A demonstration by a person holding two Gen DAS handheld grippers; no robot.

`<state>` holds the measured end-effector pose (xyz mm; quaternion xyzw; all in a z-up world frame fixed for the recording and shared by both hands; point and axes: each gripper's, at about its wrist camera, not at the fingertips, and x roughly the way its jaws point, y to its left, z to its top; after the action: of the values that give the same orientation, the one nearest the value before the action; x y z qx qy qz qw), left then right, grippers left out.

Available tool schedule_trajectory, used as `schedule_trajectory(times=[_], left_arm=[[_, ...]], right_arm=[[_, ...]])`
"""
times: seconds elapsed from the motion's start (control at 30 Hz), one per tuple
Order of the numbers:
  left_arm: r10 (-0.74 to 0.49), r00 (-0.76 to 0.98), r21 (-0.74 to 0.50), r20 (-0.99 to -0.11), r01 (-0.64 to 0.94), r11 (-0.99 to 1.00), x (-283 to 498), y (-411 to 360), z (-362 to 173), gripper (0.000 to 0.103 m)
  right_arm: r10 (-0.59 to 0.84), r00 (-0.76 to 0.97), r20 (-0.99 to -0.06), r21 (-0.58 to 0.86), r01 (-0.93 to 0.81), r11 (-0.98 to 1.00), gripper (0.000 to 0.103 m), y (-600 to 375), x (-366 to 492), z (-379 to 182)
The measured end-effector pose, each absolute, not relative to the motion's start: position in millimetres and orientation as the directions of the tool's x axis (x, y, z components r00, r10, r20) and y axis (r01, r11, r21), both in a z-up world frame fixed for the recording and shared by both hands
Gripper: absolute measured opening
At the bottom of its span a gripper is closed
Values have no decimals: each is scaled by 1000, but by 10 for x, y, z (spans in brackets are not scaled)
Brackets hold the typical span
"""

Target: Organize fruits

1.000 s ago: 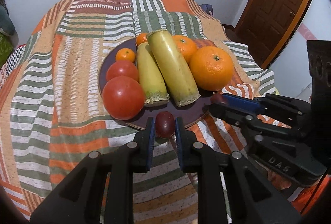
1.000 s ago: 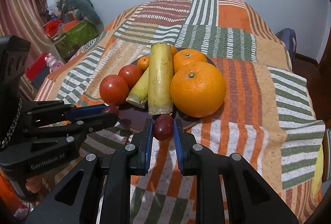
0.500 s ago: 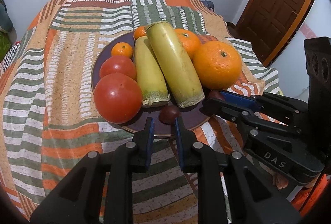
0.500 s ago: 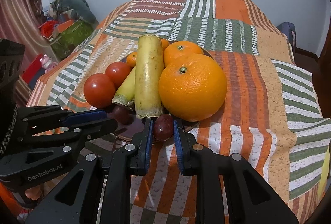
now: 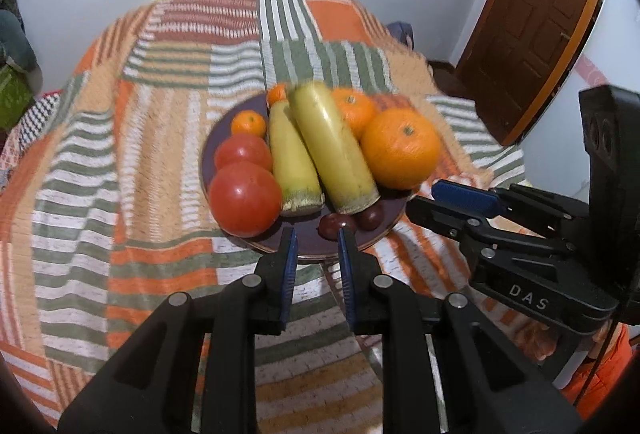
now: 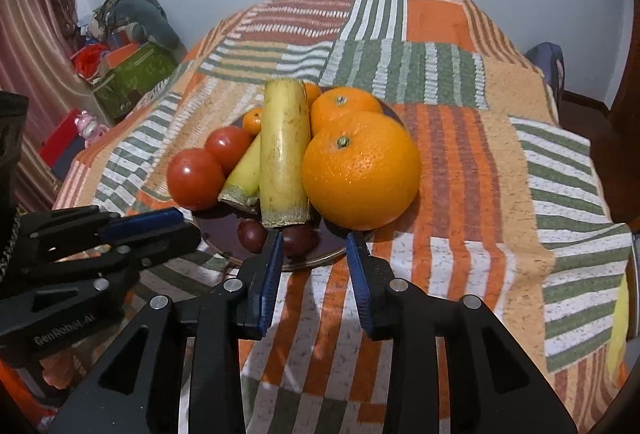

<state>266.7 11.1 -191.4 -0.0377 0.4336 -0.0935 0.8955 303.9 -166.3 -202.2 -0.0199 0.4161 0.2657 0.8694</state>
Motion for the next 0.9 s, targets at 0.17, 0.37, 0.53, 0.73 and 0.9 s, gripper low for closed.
schedule_trajectory(times=[0.17,0.37,0.53,0.73,0.9], left_arm=[[-185,695,-132,-695,131,983,2382,116,-1443,19],[-188,788,-122,-586,144,982,1941,66,-843,19],[-144,874,-77,-463,122,990,1441,25,-370,20],[-96,940,-19,-329,95,995,906,-55,-3,29],[-85,962,-21,-260,82,996,620,-59,147,54]], right_arm=[[467,583,-665,177,-484,857,30,-1797,2805,-1612],[490,691,-532,145,-496,856,30,-1948,2342,-976],[514,753,-410,118,-516,849,30,-2024,1913,-521],[537,792,-290,106,-532,840,30,-2073,1490,-220],[548,804,-232,100,-540,835,35,-2094,1277,-131]])
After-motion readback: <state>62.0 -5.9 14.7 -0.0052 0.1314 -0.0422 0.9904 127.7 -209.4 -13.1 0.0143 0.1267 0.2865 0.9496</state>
